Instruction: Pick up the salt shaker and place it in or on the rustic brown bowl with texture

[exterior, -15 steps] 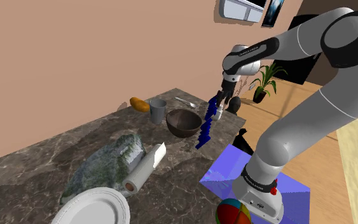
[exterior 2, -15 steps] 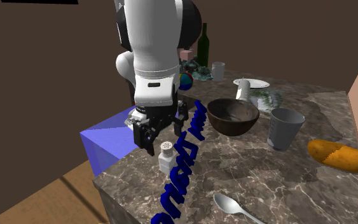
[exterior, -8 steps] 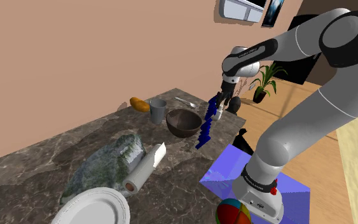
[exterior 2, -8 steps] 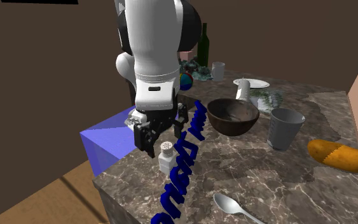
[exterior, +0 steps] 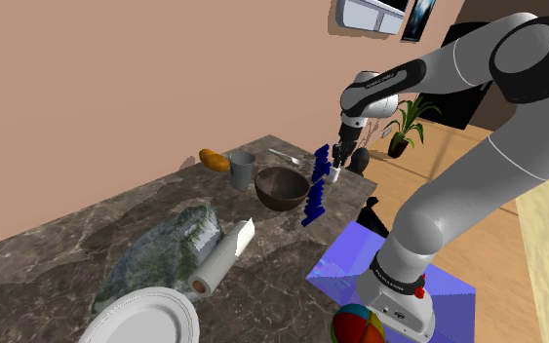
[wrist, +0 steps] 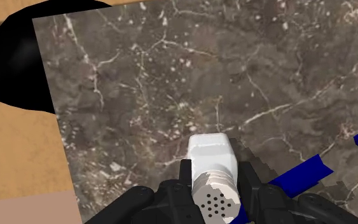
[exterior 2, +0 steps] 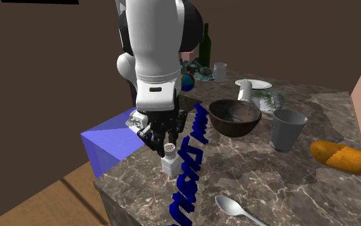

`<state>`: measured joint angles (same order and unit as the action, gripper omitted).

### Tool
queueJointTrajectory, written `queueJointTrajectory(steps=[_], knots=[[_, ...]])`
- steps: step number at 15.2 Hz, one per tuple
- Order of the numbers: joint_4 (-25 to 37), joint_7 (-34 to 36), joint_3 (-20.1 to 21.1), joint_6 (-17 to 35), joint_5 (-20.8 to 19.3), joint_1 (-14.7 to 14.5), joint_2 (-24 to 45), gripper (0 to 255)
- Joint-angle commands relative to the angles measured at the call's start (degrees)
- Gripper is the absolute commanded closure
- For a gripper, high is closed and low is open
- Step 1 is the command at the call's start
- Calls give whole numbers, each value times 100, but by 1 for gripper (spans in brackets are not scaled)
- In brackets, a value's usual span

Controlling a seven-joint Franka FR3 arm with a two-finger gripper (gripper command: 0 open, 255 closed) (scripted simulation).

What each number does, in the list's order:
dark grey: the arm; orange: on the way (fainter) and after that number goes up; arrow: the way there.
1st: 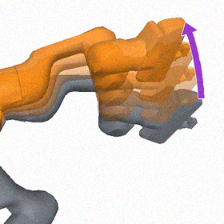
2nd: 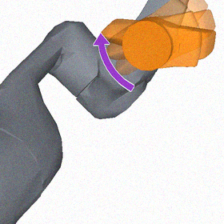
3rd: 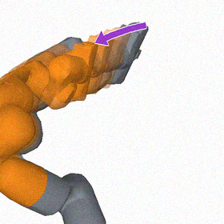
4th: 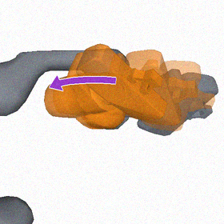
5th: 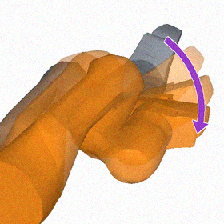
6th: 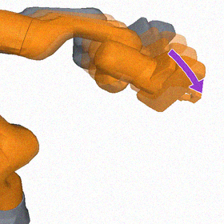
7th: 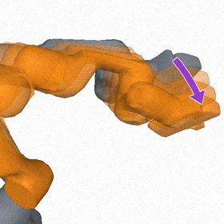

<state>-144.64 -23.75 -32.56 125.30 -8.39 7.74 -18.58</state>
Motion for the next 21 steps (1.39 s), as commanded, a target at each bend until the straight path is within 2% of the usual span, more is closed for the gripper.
queueJointTrajectory(steps=[1, 3, 21], knots=[[-3, 0, 2, -1, 1, -2, 0, 255], [-3, 0, 1, 1, 2, -3, 2, 255], [908, 214, 338, -1536, -89, 60, -658, 255]])
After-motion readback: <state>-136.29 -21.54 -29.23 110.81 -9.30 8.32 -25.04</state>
